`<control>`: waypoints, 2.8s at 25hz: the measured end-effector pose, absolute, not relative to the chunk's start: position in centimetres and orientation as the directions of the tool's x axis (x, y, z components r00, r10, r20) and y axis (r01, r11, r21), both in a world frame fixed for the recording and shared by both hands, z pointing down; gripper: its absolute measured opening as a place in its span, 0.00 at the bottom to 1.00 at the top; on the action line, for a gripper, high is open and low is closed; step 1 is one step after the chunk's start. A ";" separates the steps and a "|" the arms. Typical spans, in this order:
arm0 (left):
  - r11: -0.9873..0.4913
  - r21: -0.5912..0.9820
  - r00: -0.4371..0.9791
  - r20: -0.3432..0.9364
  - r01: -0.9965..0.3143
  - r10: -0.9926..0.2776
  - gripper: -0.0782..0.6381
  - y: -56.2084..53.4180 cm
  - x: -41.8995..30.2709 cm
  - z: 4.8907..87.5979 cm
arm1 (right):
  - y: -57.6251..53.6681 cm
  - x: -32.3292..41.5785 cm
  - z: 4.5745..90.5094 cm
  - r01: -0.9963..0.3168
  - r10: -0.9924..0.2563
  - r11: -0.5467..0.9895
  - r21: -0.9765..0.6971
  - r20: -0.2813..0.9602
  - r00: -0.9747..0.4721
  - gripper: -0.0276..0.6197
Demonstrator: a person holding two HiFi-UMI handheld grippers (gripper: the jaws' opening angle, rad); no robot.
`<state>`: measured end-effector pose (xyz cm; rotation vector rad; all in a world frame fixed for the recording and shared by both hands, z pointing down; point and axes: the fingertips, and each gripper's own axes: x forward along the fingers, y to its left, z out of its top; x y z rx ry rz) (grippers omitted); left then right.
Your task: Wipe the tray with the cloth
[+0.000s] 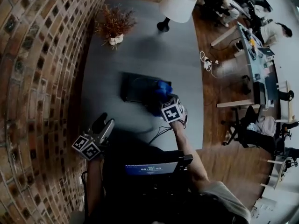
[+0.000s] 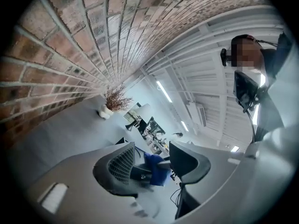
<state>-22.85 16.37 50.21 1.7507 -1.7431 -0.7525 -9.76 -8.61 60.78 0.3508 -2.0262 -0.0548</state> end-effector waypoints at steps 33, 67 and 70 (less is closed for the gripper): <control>-0.072 0.718 0.111 0.008 -0.692 -0.994 0.41 13.5 -20.1 49.3 | -13.6 -12.7 60.6 -0.117 -0.402 0.915 0.386 0.856 -0.324 0.27; -0.105 0.738 0.119 -0.033 -0.666 -0.992 0.41 12.7 -19.5 49.0 | -10.2 -8.6 61.3 0.395 -0.557 0.710 0.582 0.809 -0.189 0.26; -0.108 0.734 0.142 -0.017 -0.670 -0.990 0.41 12.3 -19.4 49.6 | -5.3 -5.8 61.8 0.353 -0.437 0.799 0.487 0.873 -0.215 0.26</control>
